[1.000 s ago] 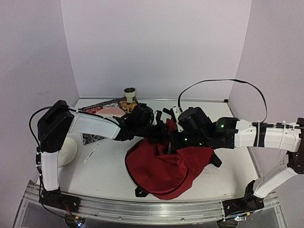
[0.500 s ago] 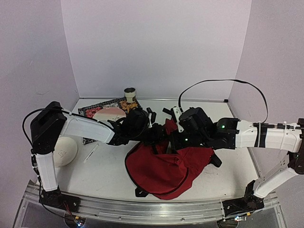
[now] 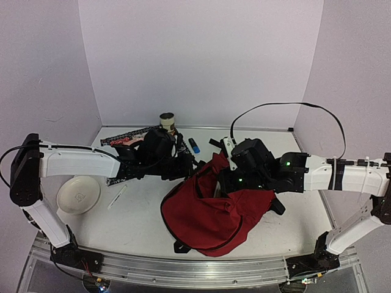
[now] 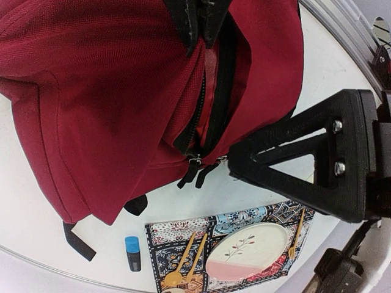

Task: Pack the student bag
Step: Place the pen in the lower front pocket of the bag, then pick up the pen at the center of the board.

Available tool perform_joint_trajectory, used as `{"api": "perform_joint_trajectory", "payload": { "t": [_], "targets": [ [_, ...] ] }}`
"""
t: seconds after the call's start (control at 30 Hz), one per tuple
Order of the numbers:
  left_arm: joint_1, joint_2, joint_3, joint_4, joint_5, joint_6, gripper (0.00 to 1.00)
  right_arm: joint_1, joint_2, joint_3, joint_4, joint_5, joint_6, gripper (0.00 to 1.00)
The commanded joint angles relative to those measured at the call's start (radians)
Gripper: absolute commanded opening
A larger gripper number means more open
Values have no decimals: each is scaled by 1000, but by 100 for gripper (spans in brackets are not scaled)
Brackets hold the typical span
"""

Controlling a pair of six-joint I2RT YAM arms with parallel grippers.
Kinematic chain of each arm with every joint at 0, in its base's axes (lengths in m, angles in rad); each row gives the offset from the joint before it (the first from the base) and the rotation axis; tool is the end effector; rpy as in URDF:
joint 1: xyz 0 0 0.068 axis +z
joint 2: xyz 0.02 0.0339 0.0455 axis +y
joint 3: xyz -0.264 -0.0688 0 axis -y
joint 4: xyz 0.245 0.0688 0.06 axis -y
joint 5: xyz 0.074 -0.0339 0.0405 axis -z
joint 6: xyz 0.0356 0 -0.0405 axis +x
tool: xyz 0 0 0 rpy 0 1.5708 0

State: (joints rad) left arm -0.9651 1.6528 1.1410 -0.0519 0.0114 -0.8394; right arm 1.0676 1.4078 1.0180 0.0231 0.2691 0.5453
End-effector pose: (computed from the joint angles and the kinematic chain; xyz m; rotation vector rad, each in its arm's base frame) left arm 0.2145 -0.3104 0.2504 0.1537 2.3255 -1.0158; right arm 0.1663 0.2825 0.2976 -0.3372 1.9832 0.8059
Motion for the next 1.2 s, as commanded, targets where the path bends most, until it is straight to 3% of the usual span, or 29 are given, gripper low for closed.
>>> {"api": "perform_joint_trajectory", "payload": {
  "t": [0.0,0.23,0.47,0.83,1.17],
  "targets": [
    [10,-23,50,-300,-139,126,52,17,-32,5,40,-23,-10,0],
    [90,-55,22,-542,-182,187,55,18,-29,5,40,-24,-14,0],
    [274,-114,-79,-670,-163,267,55,18,-23,5,43,-40,-15,0],
    [494,-48,-138,-688,-70,419,50,17,-25,8,44,-43,-19,0],
    [537,66,-140,-696,-46,481,41,18,-28,5,44,-41,-21,0]
  ]
}}
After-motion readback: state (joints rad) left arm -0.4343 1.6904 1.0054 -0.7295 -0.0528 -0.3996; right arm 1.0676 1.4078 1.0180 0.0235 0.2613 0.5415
